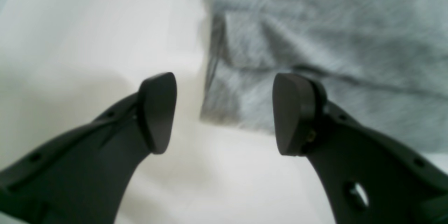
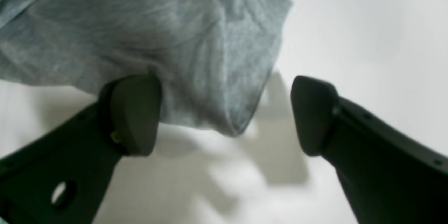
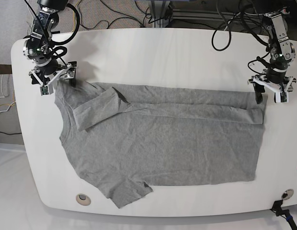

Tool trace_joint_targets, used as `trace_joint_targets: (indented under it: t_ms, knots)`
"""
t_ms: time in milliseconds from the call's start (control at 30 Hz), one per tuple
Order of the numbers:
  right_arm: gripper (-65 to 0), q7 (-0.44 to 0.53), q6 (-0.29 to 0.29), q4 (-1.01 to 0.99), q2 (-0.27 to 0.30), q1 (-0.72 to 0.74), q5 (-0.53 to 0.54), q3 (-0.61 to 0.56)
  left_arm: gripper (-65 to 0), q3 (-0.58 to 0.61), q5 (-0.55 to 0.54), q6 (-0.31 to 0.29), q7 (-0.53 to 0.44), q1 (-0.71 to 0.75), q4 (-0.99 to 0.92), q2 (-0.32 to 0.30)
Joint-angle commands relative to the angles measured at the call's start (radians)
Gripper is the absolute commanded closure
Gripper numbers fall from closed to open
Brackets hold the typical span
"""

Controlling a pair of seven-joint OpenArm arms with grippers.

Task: Fold the T-shirt properly
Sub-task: 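Release the fold and raise both grippers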

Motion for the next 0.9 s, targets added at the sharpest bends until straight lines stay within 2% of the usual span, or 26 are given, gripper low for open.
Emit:
trace_joint_targets:
  t_ms: [0,300,333,500,567,733,867]
  knots:
    - [-55.7,0.027,0.001,0.013,0.02,0.011,0.012,0.006,-40.7,-0.005,-0.003,0.002,-0.06,-0.011,0.007,-0.008]
    - [-54.1,0.054,0.001,-0.021,0.026,0.013,0.012,0.006,-40.7,-0.003,-0.002,0.002,-0.074,-0.011,-0.001,-0.007]
    - [-51.0,0.062,0.001,-0.045,0.026,0.017,0.012,0.006,-40.7,-0.003,-0.002,0.002,-0.074,-0.011,-0.001,-0.007]
    - [-26.0,0.09,0.001,-0.133,0.026,0.036,0.012,0.006,-40.7,-0.003,-0.002,0.002,-0.074,-0.011,-0.001,-0.01]
    - [-20.6,0.09,0.001,-0.133,0.026,0.036,0.012,0.006,-40.7,-0.003,-0.002,0.0,-0.074,-0.011,-0.001,-0.01]
    - [-12.8,0.09,0.001,-0.133,0.024,0.036,0.014,0.006,-40.7,-0.003,-0.003,0.0,-0.074,-0.011,-0.001,-0.01]
    - [0.0,0.09,0.001,-0.133,0.021,0.036,0.014,0.006,-40.7,-0.003,-0.005,0.0,-0.074,-0.011,0.001,-0.01]
